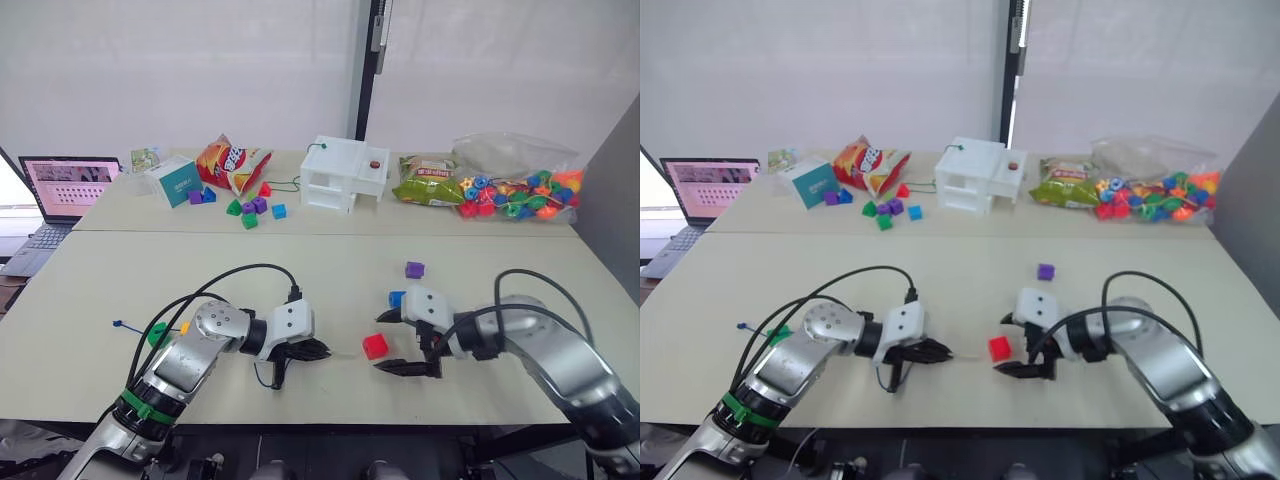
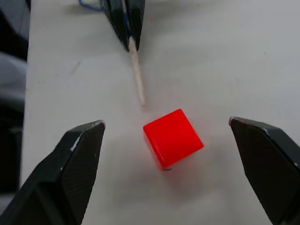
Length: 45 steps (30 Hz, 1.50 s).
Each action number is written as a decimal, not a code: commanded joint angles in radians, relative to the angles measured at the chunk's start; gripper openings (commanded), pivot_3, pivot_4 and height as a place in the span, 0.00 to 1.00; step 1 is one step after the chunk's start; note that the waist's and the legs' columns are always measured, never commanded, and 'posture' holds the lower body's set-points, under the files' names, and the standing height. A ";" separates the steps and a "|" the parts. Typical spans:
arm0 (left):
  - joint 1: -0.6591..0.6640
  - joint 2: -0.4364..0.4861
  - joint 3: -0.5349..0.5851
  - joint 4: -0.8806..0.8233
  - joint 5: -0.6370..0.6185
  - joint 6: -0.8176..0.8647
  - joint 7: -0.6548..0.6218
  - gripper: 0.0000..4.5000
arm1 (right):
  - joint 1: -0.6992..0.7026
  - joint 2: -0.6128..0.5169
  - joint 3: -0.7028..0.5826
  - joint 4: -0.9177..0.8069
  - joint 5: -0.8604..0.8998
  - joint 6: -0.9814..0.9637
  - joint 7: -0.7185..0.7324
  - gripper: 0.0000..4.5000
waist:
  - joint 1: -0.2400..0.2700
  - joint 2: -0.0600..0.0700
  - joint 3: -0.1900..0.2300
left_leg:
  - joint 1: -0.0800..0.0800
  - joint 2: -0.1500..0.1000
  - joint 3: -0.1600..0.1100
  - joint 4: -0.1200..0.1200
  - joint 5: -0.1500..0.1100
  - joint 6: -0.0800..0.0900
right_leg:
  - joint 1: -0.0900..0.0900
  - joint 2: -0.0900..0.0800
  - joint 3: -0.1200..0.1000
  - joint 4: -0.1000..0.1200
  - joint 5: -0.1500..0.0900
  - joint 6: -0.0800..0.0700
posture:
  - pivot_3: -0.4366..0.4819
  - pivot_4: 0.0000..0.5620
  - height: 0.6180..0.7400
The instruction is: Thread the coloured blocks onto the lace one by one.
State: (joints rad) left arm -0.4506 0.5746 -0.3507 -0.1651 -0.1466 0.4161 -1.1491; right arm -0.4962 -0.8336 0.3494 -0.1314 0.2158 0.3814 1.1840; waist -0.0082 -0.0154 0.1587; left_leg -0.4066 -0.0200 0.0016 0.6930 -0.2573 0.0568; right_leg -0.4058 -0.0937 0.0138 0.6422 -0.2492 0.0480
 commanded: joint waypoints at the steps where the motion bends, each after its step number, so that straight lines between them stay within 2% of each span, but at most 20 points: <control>1: 0.011 0.001 0.013 -0.058 -0.015 0.032 0.026 0.00 | -0.041 0.013 0.023 0.112 -0.059 -0.152 0.076 0.99 | 0.004 0.000 0.000 | -0.001 0.000 0.000 0.000 0.000 0.000 | 0.000 0.000 0.000 0.000 0.000 0.000 | 0.48 0.27 1.00; 4: 0.027 0.006 0.017 -0.099 -0.013 0.076 0.059 0.00 | -0.075 0.054 0.041 0.203 -0.074 -0.216 0.126 0.99 | 0.005 0.000 0.000 | -0.001 0.000 0.000 0.000 0.000 0.000 | -0.001 -0.001 0.001 -0.001 0.000 0.000 | 0.48 0.27 1.00; 5: 0.032 0.011 0.018 -0.110 -0.009 0.094 0.070 0.00 | -0.081 0.070 0.043 0.231 -0.078 -0.234 0.136 0.94 | 0.005 0.000 0.000 | -0.001 0.000 0.000 0.000 0.000 0.000 | -0.001 -0.001 0.001 -0.001 0.000 0.000 | 0.48 0.27 1.00; 7: 0.038 0.022 0.015 -0.126 -0.005 0.110 0.079 0.00 | -0.083 0.096 0.030 0.263 -0.073 -0.240 0.147 0.82 | 0.006 0.000 0.000 | -0.001 0.000 0.000 0.000 0.000 0.000 | -0.001 -0.001 0.001 0.000 0.000 0.000 | 0.48 0.27 1.00; 9: 0.041 0.027 0.011 -0.136 -0.007 0.116 0.084 0.00 | -0.080 0.112 0.016 0.277 -0.067 -0.233 0.152 0.63 | 0.009 0.000 0.000 | -0.001 0.000 0.000 0.000 0.000 0.000 | -0.001 -0.001 0.001 0.000 0.000 0.000 | 0.48 0.27 1.00; 10: 0.042 0.026 0.010 -0.141 -0.010 0.123 0.088 0.00 | -0.076 0.117 0.012 0.280 -0.066 -0.231 0.153 0.58 | 0.010 0.000 0.000 | -0.001 0.000 0.000 0.000 0.000 0.000 | -0.001 -0.001 0.001 0.000 0.000 0.000 | 0.48 0.27 1.00; 14: 0.031 0.014 -0.005 -0.147 -0.010 0.157 0.108 0.00 | -0.050 0.126 -0.007 0.270 -0.064 -0.205 0.138 0.28 | 0.015 0.000 0.000 | -0.001 -0.001 0.000 0.000 0.000 0.000 | -0.001 -0.003 0.001 0.001 0.000 0.000 | 0.48 0.27 1.00; 27: -0.018 -0.028 -0.066 -0.104 0.017 0.156 0.138 0.00 | 0.072 0.144 -0.025 0.056 -0.073 -0.026 0.034 0.27 | 0.018 0.000 0.000 | 0.000 -0.001 -0.001 0.000 0.000 0.000 | -0.001 -0.002 0.001 0.001 0.000 0.000 | 0.48 0.27 1.00; 45: -0.058 -0.078 -0.094 -0.079 0.024 0.141 0.128 0.00 | 0.081 0.160 -0.003 -0.015 -0.088 0.046 0.005 0.27 | 0.019 0.000 0.000 | 0.000 -0.001 -0.001 0.000 0.000 0.000 | 0.000 -0.002 0.001 0.001 0.000 0.000 | 0.48 0.27 1.00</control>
State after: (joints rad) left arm -0.4830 0.5216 -0.4267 -0.2176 -0.1154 0.5863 -1.0129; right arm -0.4209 -0.6942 0.3139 -0.1103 0.1209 0.4238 1.1866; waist 0.0106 -0.0154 0.1587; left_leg -0.4061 -0.0210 0.0011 0.6932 -0.2577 0.0567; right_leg -0.4056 -0.0960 0.0144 0.6436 -0.2489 0.0482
